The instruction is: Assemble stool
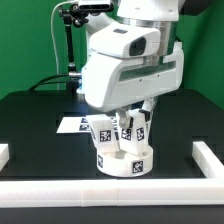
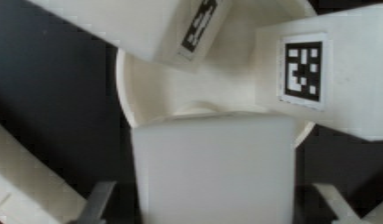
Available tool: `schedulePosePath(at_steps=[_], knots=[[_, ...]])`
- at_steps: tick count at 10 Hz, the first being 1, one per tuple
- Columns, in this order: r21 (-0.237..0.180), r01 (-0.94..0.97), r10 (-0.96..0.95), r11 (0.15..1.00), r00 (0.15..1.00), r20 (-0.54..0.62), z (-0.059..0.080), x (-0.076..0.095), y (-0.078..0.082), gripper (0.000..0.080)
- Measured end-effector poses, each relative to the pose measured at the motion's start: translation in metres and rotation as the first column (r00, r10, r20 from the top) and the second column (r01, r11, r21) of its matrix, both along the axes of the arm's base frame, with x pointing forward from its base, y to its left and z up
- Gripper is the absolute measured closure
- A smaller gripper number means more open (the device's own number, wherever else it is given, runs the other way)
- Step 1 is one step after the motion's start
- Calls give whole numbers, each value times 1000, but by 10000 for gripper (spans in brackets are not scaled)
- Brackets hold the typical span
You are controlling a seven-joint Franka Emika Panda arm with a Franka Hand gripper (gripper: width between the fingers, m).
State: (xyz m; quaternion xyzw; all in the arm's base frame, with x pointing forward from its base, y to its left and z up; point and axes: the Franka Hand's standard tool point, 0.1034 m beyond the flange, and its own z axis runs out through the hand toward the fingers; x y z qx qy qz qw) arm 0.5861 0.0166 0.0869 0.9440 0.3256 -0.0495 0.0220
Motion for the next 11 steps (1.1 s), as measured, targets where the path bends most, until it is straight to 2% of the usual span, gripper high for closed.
schedulePosePath(at_steps=[4,5,7,11], knots=[[-20,267,-266,964,964,19,-1,-1,0,459],[-7,381,-381,925,925,-5,-2,-5,-2,459],[-20,587,-587,809,808,-53,-3,-5,-3,459],[-15,795,-795,606,606,-9,-3,5,1,459]])
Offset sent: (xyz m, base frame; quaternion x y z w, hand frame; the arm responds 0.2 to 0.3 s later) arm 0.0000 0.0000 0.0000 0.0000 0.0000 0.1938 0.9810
